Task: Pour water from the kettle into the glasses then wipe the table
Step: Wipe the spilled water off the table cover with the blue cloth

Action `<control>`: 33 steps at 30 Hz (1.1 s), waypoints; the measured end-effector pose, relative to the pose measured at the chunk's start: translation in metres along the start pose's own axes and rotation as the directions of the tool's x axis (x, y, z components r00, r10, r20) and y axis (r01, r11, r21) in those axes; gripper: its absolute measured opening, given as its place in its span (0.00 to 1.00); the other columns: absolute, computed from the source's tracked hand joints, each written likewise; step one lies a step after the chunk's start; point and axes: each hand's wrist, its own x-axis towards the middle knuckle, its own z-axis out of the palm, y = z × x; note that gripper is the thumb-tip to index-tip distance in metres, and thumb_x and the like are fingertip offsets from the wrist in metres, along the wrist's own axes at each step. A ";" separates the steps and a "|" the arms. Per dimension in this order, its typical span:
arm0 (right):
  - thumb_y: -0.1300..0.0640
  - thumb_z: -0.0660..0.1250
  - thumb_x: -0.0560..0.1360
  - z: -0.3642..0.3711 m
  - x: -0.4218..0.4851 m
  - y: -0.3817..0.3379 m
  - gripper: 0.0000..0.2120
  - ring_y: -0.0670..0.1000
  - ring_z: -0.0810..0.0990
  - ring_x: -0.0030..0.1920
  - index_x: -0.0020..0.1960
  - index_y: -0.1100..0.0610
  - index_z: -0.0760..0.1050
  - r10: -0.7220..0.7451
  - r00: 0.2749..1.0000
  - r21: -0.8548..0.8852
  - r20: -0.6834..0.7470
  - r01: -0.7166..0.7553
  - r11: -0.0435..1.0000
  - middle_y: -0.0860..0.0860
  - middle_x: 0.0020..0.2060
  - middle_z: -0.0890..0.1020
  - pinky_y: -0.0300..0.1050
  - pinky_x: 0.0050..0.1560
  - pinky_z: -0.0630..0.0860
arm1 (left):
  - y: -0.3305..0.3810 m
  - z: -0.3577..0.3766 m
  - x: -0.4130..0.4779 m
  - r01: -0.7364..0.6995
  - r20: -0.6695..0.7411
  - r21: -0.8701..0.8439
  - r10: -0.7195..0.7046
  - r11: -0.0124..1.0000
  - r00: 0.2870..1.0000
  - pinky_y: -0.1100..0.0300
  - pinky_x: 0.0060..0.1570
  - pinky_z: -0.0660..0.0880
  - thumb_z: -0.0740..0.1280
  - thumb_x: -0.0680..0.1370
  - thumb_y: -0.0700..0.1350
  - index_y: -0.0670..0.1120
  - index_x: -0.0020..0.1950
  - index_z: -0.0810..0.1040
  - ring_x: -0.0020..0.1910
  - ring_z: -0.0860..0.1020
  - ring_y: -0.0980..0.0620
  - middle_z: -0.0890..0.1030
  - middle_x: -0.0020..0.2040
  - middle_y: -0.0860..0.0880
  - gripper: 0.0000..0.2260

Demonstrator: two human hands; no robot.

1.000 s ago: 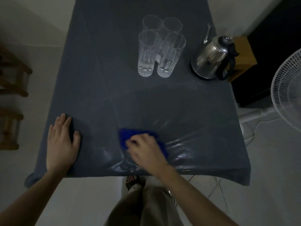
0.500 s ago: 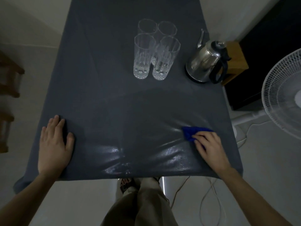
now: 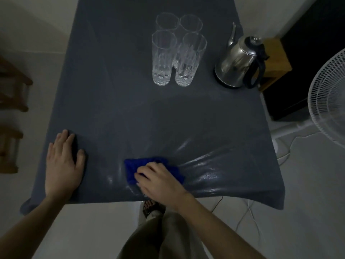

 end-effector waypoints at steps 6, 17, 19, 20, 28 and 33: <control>0.53 0.66 0.73 -0.029 -0.066 0.066 0.15 0.52 0.78 0.52 0.58 0.53 0.80 0.074 0.997 -0.150 -0.019 -0.076 0.986 0.50 0.55 0.82 0.48 0.48 0.78 | 0.000 0.001 -0.001 0.001 -0.008 0.009 -0.001 1.000 1.000 0.65 0.74 0.38 0.51 0.80 0.54 0.43 0.75 0.60 0.77 0.55 0.45 0.59 0.78 0.43 0.26; 0.45 0.49 0.82 -0.067 -0.156 0.134 0.27 0.60 0.74 0.55 0.60 0.61 0.79 0.581 0.798 -0.076 -0.158 -0.596 0.799 0.59 0.57 0.78 0.46 0.59 0.67 | 0.000 -0.002 -0.002 0.000 -0.004 0.001 0.000 1.000 1.000 0.50 0.77 0.48 0.52 0.80 0.52 0.42 0.74 0.62 0.77 0.57 0.44 0.60 0.77 0.42 0.25; 0.47 0.54 0.80 -0.055 -0.134 0.114 0.22 0.58 0.73 0.54 0.58 0.60 0.80 0.522 0.839 -0.059 -0.150 -0.535 0.843 0.58 0.56 0.78 0.50 0.57 0.73 | 0.000 -0.002 -0.002 0.001 -0.001 0.002 -0.001 1.000 1.000 0.51 0.77 0.47 0.52 0.80 0.52 0.42 0.74 0.61 0.77 0.56 0.44 0.60 0.77 0.42 0.25; 0.50 0.58 0.78 -0.047 -0.121 0.101 0.19 0.57 0.72 0.54 0.58 0.59 0.81 0.459 0.878 -0.068 -0.135 -0.470 0.880 0.57 0.55 0.78 0.54 0.52 0.77 | 0.000 -0.002 -0.002 -0.001 0.000 0.004 0.001 1.000 1.000 0.52 0.77 0.47 0.53 0.80 0.52 0.42 0.74 0.61 0.77 0.56 0.44 0.60 0.77 0.42 0.25; 0.58 0.65 0.74 0.002 -0.011 -0.024 0.19 0.53 0.72 0.62 0.64 0.50 0.74 -0.163 0.983 0.039 0.089 0.160 0.986 0.50 0.66 0.76 0.50 0.60 0.77 | -0.002 -0.003 -0.002 0.011 0.010 0.024 -0.011 1.000 1.000 0.53 0.77 0.45 0.52 0.81 0.53 0.44 0.75 0.60 0.77 0.55 0.47 0.60 0.78 0.44 0.25; 0.49 0.59 0.80 0.009 0.028 -0.017 0.20 0.56 0.67 0.69 0.68 0.57 0.72 -0.324 0.929 0.124 0.177 0.305 0.944 0.54 0.70 0.71 0.52 0.67 0.68 | -0.001 -0.002 -0.002 0.001 0.015 0.021 -0.001 1.000 1.000 0.51 0.77 0.47 0.52 0.81 0.54 0.43 0.75 0.61 0.77 0.56 0.47 0.60 0.77 0.43 0.26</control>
